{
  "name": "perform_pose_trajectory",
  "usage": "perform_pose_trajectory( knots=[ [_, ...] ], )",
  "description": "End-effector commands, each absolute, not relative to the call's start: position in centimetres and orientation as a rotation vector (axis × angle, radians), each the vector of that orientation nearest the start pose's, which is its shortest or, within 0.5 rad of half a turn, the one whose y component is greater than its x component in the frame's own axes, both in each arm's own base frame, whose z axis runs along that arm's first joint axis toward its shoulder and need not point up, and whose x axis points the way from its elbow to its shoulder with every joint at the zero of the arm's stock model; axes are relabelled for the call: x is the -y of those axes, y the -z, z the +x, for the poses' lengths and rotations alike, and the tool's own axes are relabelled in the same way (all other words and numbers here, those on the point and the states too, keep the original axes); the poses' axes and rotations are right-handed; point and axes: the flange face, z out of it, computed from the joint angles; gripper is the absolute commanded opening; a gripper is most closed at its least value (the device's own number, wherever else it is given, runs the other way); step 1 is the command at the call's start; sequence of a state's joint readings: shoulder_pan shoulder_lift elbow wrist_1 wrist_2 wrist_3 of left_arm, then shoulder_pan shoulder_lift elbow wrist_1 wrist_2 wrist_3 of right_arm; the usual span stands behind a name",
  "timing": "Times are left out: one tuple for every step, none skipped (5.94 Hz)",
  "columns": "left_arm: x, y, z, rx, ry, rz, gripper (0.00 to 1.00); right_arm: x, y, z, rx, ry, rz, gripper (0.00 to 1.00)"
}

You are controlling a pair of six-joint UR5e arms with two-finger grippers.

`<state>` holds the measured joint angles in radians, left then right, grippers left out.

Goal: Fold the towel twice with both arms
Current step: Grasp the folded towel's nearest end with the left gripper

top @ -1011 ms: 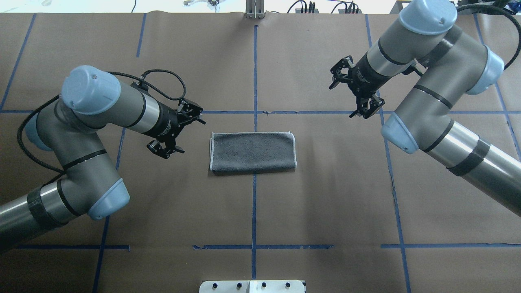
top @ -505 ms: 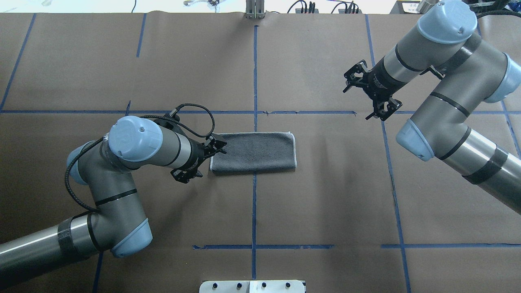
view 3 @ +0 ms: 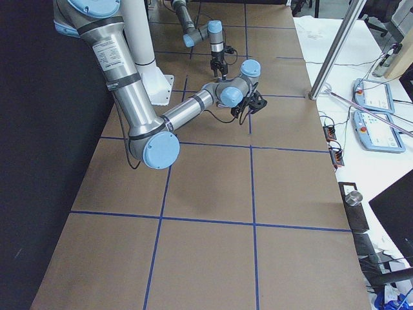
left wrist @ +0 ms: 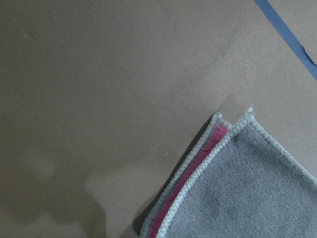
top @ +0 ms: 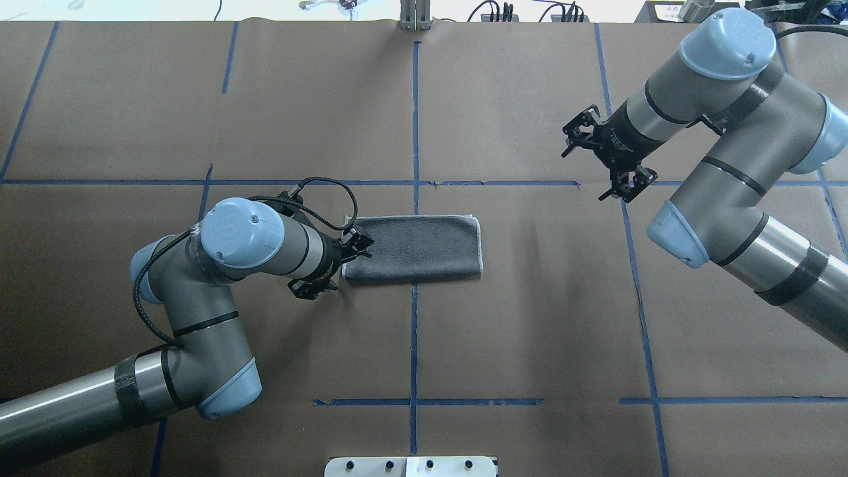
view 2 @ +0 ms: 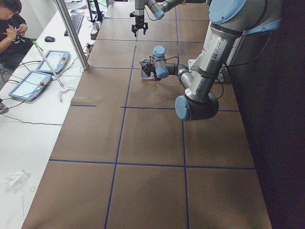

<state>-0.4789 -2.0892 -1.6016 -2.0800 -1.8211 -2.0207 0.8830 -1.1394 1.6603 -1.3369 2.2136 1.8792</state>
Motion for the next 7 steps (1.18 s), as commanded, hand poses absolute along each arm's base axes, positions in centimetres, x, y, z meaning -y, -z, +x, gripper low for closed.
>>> perform_pose_trajectory(
  knots=[
    [40.91,-28.58,55.25,-1.083,0.703,-0.216,0.63,54.45,-34.08,-35.42,0.903,-0.852,-0.391,1.00],
    [40.89,-28.88,55.45,-1.075,0.703,-0.217,0.57,54.45,-34.08,-35.42,0.903,-0.852,-0.391,1.00],
    [41.00,-28.91,55.39,-1.074,0.706,-0.215,0.56,54.47,-34.00,-35.44,0.903,-0.852,-0.391,1.00],
    [40.99,-29.01,55.37,-1.072,0.707,-0.216,0.55,54.43,-33.76,-35.42,0.907,-0.849,-0.391,1.00],
    [41.05,-28.94,55.28,-1.074,0.710,-0.216,0.45,54.42,-33.75,-35.43,0.907,-0.848,-0.393,1.00],
    [41.12,-28.84,55.28,-1.076,0.713,-0.210,0.26,54.39,-33.51,-35.40,0.911,-0.848,-0.392,1.00],
    [41.12,-28.79,55.25,-1.076,0.712,-0.208,0.07,54.27,-33.51,-35.19,0.913,-0.848,-0.392,1.00]
  ],
)
